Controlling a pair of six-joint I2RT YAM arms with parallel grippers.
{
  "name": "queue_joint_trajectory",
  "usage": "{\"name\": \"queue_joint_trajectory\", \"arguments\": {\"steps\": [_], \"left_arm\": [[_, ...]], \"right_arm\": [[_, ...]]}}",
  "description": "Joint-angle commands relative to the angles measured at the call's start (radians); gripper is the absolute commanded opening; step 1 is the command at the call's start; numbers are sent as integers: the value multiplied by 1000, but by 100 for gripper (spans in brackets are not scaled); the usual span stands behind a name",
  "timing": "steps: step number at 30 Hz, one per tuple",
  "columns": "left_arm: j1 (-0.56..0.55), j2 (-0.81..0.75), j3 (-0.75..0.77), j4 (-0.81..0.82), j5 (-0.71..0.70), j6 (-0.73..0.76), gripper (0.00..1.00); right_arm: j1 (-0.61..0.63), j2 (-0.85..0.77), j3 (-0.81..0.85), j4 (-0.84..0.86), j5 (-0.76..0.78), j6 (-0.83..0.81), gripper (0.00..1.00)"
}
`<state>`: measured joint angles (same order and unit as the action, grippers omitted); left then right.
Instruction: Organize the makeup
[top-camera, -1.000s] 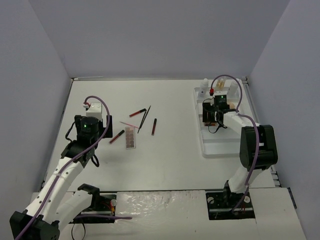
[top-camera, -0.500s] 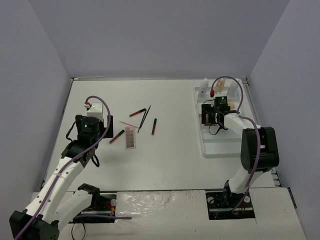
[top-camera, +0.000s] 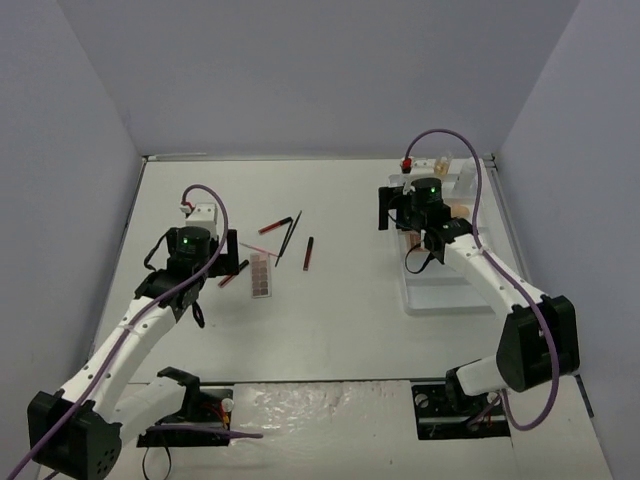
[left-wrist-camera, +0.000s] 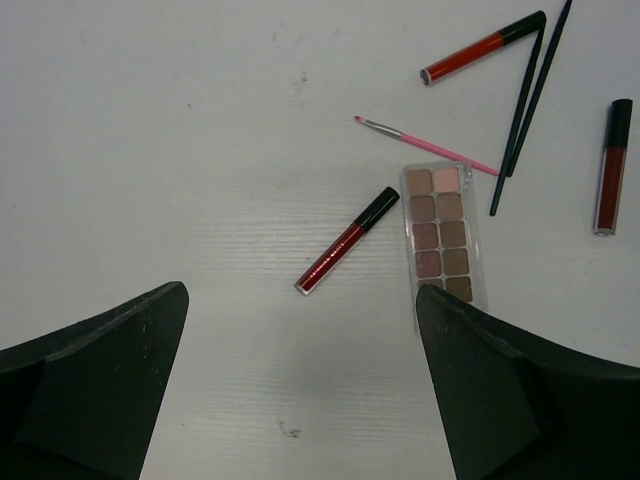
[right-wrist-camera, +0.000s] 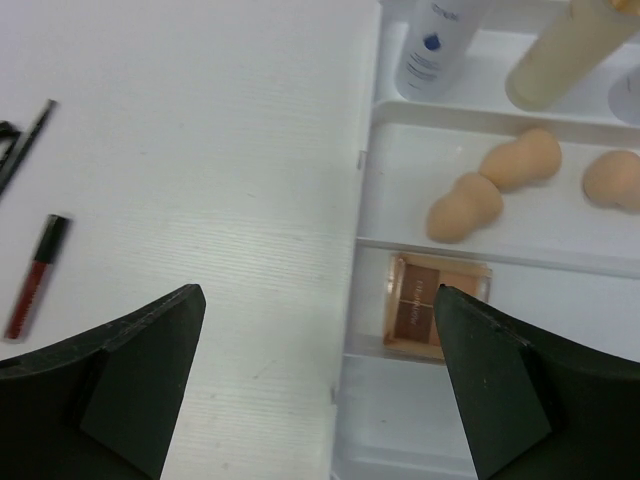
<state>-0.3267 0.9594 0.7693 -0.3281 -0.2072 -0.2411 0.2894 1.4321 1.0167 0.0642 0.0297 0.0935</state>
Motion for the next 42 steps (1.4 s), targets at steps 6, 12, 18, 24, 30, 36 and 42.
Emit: {"name": "queue_joint_trajectory", "arguments": {"steps": [6,12,18,24,30,36,42], "left_arm": [[-107,304,206,-58,52,-233,97],[-130,441,240,-47,90,-306,92],[-129,545,249,-48,110,-343,82],[-136,612,258,-30,135,-359,75],[-148,661,262,-20,129,-364,72],[-157,693,245,-22,122,-380,63],[-160,702,214,-9,110,-385,43]], "right_arm": [[25,-161,-22,34,3,80,97],[25,-265,-103,32,-15,106,97],[25,-331,-158,24,-19,106,98],[24,-347,-178,18,-19,89,98],[24,-338,-179,17,-41,74,98],[24,-341,-184,17,-54,72,98],[24,-335,-189,18,-77,75,99]]}}
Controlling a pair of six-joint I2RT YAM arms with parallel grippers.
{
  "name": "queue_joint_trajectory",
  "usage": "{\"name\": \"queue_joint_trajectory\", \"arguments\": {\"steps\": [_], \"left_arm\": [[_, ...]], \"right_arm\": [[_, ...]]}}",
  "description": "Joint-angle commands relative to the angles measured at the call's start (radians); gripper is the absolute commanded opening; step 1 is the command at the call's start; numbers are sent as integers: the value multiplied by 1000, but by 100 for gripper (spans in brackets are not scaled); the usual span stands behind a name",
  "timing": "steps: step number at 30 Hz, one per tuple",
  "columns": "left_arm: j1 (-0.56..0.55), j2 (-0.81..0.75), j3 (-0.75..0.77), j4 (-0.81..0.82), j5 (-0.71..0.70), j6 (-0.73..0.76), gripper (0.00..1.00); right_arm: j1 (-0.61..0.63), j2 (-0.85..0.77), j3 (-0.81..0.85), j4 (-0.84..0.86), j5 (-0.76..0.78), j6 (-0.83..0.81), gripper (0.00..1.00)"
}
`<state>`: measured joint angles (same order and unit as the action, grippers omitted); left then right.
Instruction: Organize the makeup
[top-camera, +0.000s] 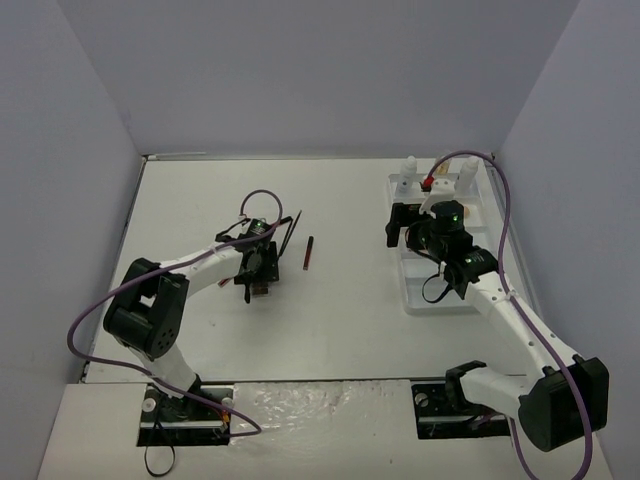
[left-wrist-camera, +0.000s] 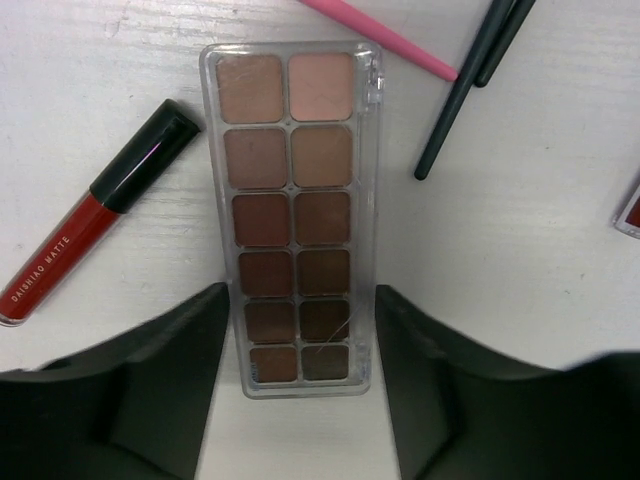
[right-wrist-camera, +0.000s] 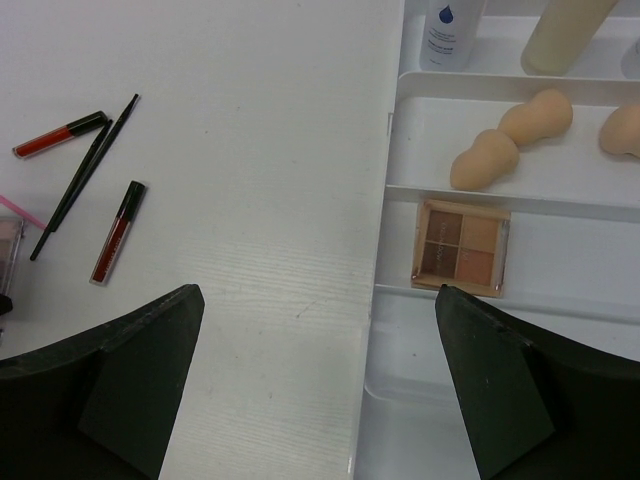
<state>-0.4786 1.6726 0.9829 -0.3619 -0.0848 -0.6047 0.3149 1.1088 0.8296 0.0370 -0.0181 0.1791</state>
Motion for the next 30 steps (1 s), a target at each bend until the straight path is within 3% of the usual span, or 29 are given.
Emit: {"name": "queue_joint_trajectory", "arguments": {"steps": [1,6,13,19,23,30], "left_arm": [[-10,-14,-5,26,-12,-21,36],[-18,-79,-27,20,-1,-2,10],[-54,-274,20,12,37,137,9],[-65,-359,107,102,201,238,9],[-94,-361,148,202,290,246,9],[-161,-326,217,274,350,246,9]], "right_arm": [[-2,-10,-3,46,-36,-10,99],[-2,-15,1,44,-80,-12,99],[1,8,55,47,-305,32,98],[41,40,46,214,-448,258,94],[107,89,57,350,-440,387,90],[259,161,118,443,-335,437,79]]}}
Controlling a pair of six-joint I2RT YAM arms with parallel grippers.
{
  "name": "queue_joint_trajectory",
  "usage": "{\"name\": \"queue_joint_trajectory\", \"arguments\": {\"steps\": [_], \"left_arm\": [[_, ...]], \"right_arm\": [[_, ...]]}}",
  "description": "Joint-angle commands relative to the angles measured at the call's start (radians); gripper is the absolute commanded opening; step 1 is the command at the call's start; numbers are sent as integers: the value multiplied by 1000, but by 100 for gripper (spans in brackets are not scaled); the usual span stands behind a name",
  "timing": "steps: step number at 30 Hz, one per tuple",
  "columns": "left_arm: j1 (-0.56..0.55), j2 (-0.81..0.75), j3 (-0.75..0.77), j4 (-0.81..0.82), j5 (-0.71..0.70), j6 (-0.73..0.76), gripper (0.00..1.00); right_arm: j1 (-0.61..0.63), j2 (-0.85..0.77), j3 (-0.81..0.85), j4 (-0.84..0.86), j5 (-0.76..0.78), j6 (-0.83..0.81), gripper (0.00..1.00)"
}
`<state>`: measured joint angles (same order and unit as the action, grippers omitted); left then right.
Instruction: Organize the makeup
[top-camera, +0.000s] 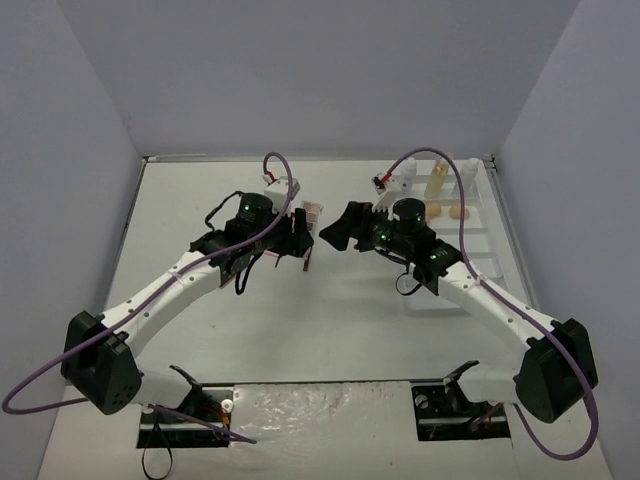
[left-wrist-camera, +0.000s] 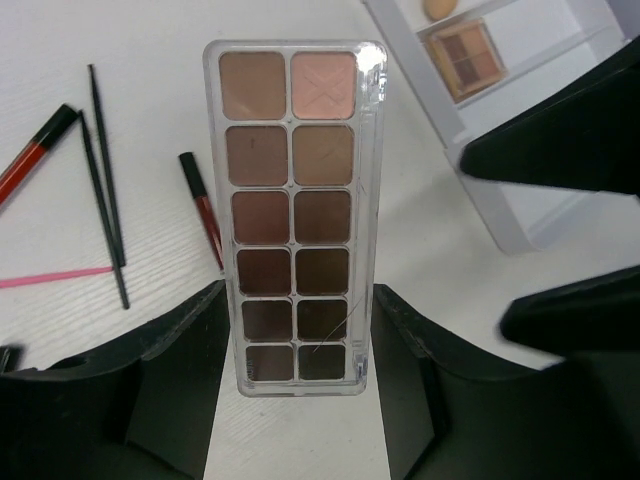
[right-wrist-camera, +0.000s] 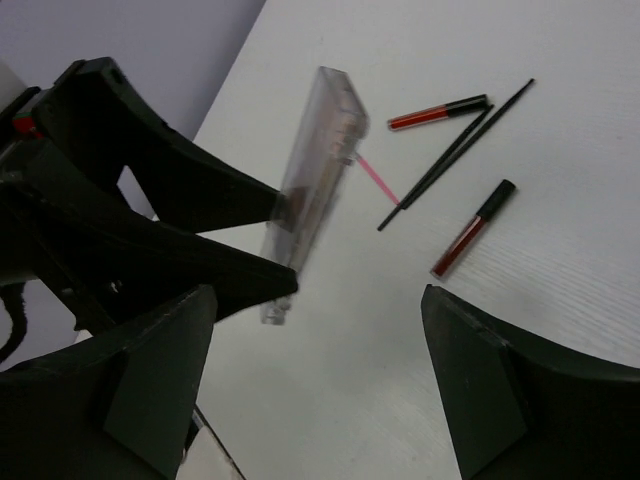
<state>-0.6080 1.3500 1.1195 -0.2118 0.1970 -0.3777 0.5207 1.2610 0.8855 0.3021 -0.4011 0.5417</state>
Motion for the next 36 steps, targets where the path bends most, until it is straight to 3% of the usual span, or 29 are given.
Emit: {"name": "queue_joint_trajectory", "arguments": {"steps": [1,16,26,36], "left_arm": [[-35,-5,82,132,74,17,9],[-65,-8,63,192,117,11,9],[-56,7,60,158,40,5,7],[-56,11,59,159,52,13,7]], "right_arm": [[60,13,62,185,63,79,77],[78,4,50,217,174,84,58],[67,-88,28,124,226,31,57],[64,-94,41,120,232,27,56]]}}
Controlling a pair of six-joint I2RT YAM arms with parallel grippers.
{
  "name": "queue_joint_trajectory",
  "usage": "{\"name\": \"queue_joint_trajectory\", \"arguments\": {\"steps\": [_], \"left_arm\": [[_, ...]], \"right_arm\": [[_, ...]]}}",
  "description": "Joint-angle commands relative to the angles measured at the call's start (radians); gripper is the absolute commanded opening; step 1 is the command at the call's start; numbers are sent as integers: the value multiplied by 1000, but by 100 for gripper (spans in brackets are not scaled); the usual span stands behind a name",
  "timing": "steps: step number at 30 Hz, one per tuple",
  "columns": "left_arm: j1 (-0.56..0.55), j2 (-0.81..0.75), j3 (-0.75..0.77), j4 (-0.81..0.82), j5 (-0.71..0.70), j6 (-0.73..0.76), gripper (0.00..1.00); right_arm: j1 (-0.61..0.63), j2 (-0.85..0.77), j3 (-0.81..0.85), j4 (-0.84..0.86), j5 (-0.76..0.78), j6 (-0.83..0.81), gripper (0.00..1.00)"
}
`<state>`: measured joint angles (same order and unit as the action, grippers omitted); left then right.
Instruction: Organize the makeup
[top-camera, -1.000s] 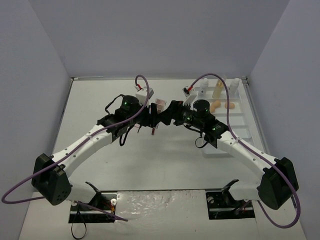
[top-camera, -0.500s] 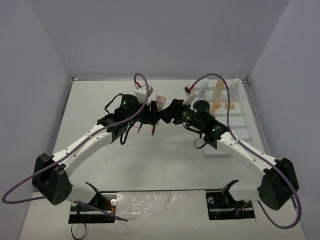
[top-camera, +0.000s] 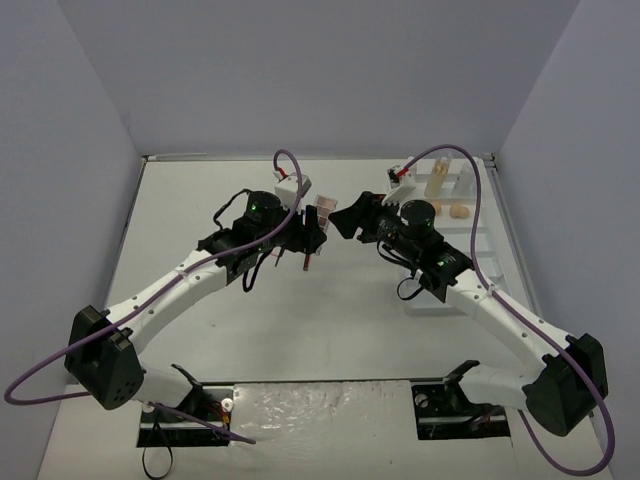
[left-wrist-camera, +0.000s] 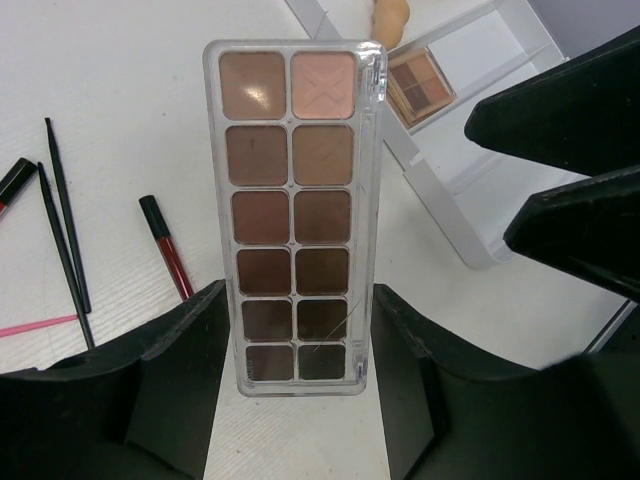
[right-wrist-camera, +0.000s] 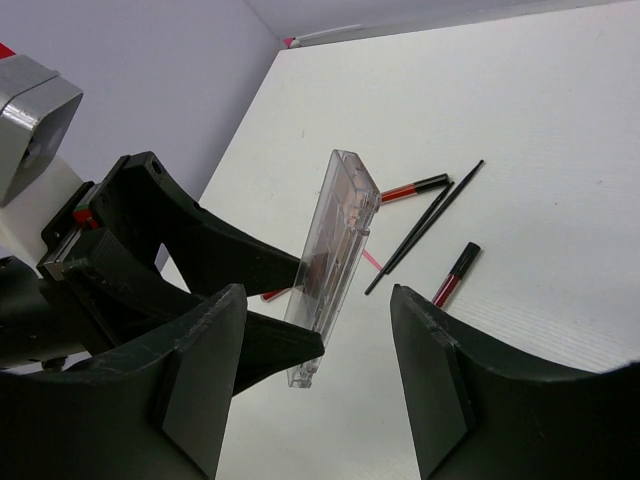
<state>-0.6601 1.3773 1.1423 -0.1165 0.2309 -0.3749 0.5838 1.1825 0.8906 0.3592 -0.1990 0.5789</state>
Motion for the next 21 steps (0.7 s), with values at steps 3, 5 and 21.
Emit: {"name": "queue_joint_trajectory", "arguments": {"steps": [3,5,21], "left_arm": [[-6,-26,24,92,66,11,7],[-7,-36,19,100,88,10,7],[-27,-18,32,140,123,-4,7]], "right_arm": [[-1,20,29,104,8,7,56],[1,37,28,117,1,10,56],[2,75,-12,146,-6,30,46]]}}
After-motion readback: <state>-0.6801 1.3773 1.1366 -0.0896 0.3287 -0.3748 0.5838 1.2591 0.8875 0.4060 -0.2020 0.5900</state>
